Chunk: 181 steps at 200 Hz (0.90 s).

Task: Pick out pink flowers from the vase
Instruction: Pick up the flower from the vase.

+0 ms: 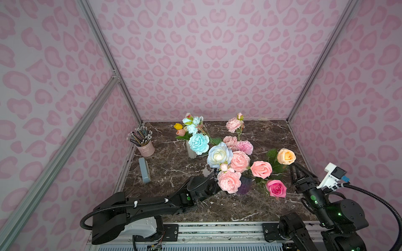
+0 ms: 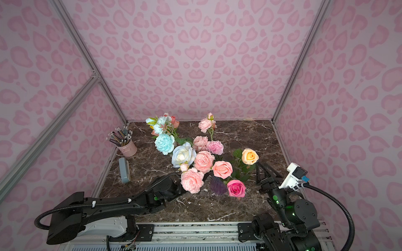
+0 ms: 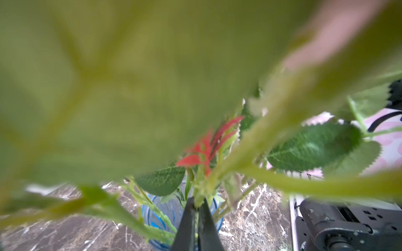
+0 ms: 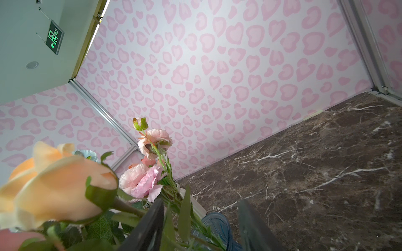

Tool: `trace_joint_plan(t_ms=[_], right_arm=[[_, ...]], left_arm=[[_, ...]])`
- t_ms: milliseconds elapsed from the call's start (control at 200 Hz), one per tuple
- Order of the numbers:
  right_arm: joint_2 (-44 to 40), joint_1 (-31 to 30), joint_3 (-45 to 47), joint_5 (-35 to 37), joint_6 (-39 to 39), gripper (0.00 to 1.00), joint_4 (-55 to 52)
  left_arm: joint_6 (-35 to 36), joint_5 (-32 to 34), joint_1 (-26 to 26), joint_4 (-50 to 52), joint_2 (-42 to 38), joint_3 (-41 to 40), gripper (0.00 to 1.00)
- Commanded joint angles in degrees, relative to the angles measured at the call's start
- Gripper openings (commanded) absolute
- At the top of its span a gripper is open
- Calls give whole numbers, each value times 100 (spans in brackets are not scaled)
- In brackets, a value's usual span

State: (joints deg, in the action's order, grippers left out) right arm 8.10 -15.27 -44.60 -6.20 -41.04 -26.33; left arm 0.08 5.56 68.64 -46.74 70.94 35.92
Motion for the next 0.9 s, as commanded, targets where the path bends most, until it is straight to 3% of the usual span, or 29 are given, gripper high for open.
trace_joint_plan(t_ms=[0, 290, 900], right_arm=[[40, -8, -63, 21, 116, 56, 45], [34, -4, -84, 31, 149, 56, 31], [462, -6, -638, 40, 741, 57, -73]], left_arm=[[159, 22, 0, 78, -237, 30, 5], [404, -22, 0, 1078, -922, 276, 4], [457, -196, 0, 1866, -1771, 958, 3]])
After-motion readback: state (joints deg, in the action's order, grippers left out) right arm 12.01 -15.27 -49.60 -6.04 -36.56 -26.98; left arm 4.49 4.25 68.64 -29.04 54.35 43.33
